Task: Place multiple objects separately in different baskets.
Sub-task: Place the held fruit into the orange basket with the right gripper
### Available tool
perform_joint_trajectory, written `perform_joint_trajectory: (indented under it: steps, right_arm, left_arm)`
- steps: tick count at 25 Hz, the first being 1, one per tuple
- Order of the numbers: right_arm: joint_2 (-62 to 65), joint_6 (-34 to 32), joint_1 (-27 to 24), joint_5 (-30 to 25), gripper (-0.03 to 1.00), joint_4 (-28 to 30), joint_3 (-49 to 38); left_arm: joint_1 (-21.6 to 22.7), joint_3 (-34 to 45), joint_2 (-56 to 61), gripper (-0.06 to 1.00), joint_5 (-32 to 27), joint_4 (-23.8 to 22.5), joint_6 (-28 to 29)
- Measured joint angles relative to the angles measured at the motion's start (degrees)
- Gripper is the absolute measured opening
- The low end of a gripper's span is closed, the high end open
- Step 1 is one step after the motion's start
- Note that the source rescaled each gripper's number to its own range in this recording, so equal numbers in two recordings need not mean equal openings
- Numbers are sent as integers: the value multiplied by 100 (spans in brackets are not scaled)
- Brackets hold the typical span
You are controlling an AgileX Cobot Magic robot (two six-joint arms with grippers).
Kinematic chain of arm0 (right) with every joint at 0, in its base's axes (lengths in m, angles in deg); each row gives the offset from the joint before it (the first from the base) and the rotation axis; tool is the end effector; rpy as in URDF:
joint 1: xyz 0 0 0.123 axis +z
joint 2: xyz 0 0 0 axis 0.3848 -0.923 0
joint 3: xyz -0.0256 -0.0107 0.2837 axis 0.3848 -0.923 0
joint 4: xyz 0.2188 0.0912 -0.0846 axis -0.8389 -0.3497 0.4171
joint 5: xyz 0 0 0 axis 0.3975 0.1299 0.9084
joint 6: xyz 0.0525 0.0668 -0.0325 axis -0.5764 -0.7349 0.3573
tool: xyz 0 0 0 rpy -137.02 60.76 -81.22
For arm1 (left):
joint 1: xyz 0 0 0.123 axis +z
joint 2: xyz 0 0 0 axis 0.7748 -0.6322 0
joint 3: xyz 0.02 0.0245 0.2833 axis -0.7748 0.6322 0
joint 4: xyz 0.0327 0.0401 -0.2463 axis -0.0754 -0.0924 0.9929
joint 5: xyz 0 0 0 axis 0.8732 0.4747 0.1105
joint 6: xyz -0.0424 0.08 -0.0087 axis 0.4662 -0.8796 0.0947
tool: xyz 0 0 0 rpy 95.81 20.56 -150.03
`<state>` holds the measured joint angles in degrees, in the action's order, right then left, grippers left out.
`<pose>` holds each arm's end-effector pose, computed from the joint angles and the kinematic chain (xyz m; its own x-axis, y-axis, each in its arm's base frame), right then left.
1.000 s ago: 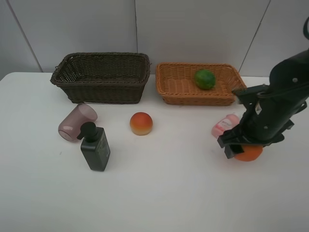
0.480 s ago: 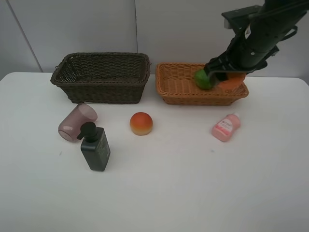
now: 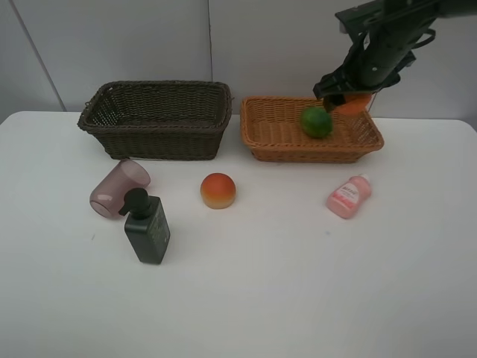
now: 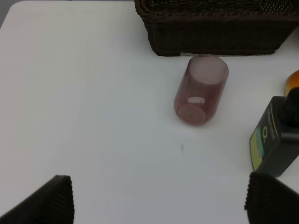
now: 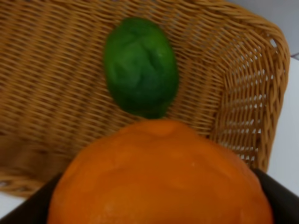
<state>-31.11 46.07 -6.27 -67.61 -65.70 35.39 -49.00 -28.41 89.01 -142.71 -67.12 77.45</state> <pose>0.4011 0.0942 0.2383 -0.7910 -0.3698 -0.4874 -0.2596 0.9242 -0.2800 -0.0065 -0.0012 0.2782 -0.4449 -0.0507 -0.8942 -0.0371 0.9986 -0.0382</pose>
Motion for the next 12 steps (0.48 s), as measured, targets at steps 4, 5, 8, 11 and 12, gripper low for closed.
perform_joint_trajectory:
  steps: [4, 5, 8, 11, 12]
  right_arm:
    - [-304, 0, -252, 452, 50, 56, 2]
    - [-363, 0, -289, 578, 50, 65, 2]
    - [-520, 0, -429, 963, 50, 77, 2]
    - [-651, 0, -528, 1186, 50, 84, 2]
    - [-703, 0, -547, 1212, 50, 88, 2]
  left_arm:
    - [0, 0, 0, 91, 0, 0, 0]
    - [0, 0, 0, 91, 0, 0, 0]
    - [0, 0, 0, 91, 0, 0, 0]
    - [0, 0, 0, 91, 0, 0, 0]
    - [0, 0, 0, 91, 0, 0, 0]
